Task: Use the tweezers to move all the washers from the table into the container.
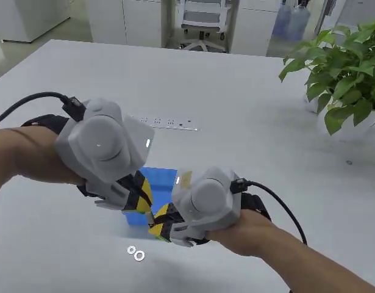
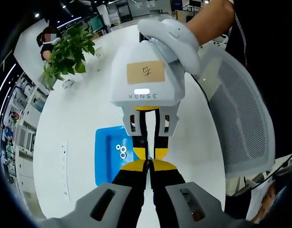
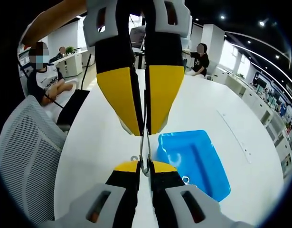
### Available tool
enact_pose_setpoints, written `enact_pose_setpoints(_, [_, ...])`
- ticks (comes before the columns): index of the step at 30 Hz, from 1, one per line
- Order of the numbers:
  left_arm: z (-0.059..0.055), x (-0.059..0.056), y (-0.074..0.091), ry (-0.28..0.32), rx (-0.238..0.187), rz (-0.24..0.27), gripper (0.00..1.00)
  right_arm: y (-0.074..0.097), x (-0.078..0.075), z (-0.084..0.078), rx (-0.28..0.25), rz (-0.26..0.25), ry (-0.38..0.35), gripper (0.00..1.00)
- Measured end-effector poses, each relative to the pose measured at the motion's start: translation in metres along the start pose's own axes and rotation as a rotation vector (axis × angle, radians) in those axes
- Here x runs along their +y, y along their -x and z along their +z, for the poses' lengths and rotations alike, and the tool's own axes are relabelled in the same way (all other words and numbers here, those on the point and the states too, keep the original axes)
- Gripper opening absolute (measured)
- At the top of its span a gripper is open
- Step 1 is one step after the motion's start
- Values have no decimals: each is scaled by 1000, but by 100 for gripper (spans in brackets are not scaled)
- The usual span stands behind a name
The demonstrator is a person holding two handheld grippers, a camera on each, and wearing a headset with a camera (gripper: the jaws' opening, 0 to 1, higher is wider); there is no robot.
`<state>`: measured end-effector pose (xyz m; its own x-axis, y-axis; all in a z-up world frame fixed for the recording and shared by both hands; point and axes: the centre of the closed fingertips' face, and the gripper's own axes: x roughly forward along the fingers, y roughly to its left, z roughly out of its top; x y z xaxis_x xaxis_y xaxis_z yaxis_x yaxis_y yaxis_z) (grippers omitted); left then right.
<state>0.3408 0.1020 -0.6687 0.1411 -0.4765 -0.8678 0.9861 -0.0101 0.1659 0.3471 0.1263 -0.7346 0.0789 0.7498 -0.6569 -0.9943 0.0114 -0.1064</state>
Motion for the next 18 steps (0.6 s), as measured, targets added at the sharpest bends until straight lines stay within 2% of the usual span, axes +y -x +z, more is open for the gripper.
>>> enact_pose_setpoints(9, [5, 10, 8, -18, 1, 15, 7, 6, -11, 7, 0, -19, 19, 10])
enact_pose_setpoints(18, [5, 25, 12, -34, 3, 41, 7, 8, -27, 12, -8, -38, 25, 10])
